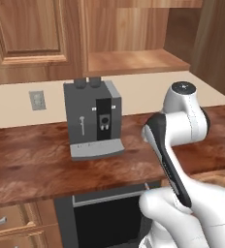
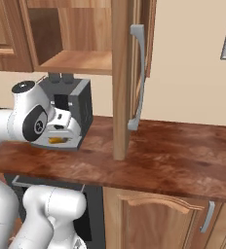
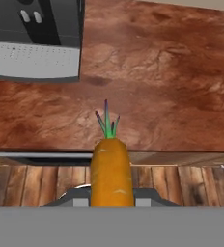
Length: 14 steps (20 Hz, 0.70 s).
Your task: Pick the carrots from the cabinet and place them in one bowl. Pick the tangerine from the sink and place it in the other bowl.
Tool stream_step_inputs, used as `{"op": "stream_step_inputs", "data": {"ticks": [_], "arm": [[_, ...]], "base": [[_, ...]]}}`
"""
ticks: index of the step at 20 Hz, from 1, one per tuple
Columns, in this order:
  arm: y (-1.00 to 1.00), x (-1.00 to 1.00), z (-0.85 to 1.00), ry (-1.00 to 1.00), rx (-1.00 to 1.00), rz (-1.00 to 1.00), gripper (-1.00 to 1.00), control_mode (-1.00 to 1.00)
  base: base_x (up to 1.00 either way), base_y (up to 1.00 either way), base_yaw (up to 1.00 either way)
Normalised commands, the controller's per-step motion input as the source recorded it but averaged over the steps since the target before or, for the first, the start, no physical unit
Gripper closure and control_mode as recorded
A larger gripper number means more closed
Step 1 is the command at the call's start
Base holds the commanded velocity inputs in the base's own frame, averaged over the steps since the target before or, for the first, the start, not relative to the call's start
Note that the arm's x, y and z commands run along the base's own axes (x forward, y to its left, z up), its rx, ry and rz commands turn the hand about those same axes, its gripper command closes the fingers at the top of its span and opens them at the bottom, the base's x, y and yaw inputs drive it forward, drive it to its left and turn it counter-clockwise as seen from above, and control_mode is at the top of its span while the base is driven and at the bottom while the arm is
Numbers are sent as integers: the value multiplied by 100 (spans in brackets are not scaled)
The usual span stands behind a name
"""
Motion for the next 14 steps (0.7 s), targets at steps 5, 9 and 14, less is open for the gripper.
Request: {"op": "stream_step_inputs", "data": {"ticks": [5, 9, 14], "arm": [[0, 0, 0, 0, 0, 0, 100, 100], [0, 0, 0, 0, 0, 0, 100, 100], [0, 0, 0, 0, 0, 0, 100, 100]], "base": [[-57, 0, 0], [-53, 0, 0], [-32, 1, 14]]}}
